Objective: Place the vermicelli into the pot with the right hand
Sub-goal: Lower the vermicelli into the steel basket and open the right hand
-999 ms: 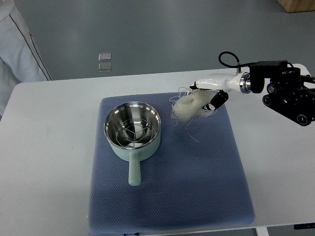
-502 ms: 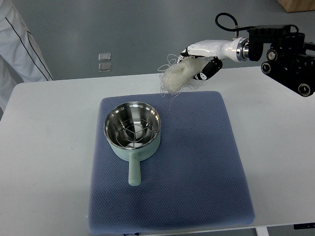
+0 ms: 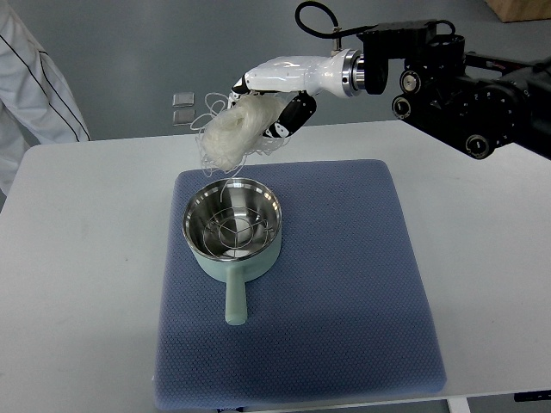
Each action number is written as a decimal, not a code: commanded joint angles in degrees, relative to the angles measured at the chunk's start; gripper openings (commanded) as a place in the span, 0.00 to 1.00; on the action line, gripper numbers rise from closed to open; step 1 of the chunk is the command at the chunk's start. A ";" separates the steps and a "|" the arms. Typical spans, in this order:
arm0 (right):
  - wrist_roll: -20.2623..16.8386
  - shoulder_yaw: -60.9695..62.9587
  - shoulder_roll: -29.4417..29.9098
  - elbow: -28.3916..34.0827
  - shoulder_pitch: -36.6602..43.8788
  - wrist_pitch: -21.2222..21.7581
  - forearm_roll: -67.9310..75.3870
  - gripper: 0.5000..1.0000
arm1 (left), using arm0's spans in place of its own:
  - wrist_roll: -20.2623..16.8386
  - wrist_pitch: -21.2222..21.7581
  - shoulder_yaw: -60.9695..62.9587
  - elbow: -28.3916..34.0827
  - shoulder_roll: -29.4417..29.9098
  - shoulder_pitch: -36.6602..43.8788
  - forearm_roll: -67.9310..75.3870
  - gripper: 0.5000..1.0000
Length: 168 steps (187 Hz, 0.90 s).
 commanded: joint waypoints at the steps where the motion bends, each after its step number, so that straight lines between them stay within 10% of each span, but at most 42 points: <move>1: 0.02 -0.11 2.13 0.13 -1.50 0.01 -0.09 0.21 | 0.00 0.00 0.00 0.00 0.00 0.01 0.01 1.00; 86: -0.51 -0.98 5.12 -0.48 -8.97 -1.22 -1.32 0.22 | 0.00 0.00 0.00 0.00 0.00 0.01 0.01 1.00; 168: -0.60 -0.98 5.56 -0.74 -10.29 -3.42 -1.50 0.50 | 0.00 0.00 0.00 0.00 0.00 0.01 0.01 1.00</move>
